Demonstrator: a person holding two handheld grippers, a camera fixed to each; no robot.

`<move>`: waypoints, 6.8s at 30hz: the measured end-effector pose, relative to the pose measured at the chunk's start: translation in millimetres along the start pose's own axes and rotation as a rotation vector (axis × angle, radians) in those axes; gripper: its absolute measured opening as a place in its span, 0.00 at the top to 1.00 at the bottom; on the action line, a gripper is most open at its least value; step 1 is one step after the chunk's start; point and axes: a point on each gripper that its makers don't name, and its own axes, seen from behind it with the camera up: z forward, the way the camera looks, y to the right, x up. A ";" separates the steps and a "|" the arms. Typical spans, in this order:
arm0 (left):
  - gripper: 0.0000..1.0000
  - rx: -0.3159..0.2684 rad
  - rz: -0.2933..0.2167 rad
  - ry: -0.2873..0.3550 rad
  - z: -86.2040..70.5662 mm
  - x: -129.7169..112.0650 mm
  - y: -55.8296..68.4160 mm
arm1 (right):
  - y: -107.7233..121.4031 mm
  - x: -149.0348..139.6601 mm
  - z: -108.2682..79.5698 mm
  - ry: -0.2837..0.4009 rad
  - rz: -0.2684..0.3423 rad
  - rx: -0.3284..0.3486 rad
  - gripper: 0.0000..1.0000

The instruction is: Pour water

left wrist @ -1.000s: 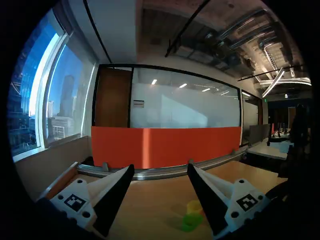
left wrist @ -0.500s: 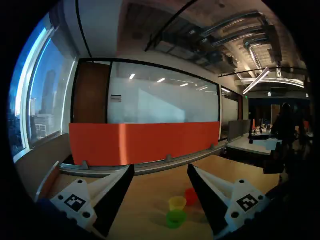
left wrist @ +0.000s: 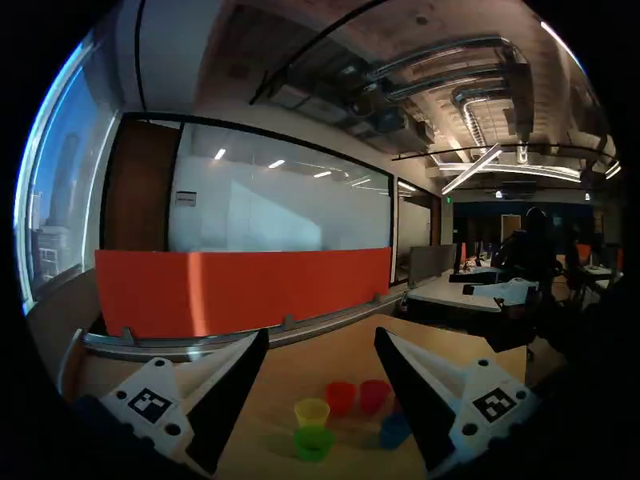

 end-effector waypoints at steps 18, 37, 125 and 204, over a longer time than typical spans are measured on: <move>0.01 -0.047 0.014 -0.139 4.0 -53.4 0.1 | -23.7 -44.3 2.9 -0.156 -0.014 0.129 0.00; 0.02 -0.035 0.076 -0.282 17.4 -136.2 -17.1 | -41.5 -127.1 0.3 -0.303 -0.063 0.217 0.00; 0.09 -0.129 0.127 -0.637 106.4 -322.4 -18.8 | -62.1 -270.2 29.1 -0.537 -0.107 0.346 0.00; 0.11 -0.127 0.081 -0.471 69.4 -255.6 -9.3 | -86.5 -257.2 58.6 -0.441 -0.118 0.350 0.07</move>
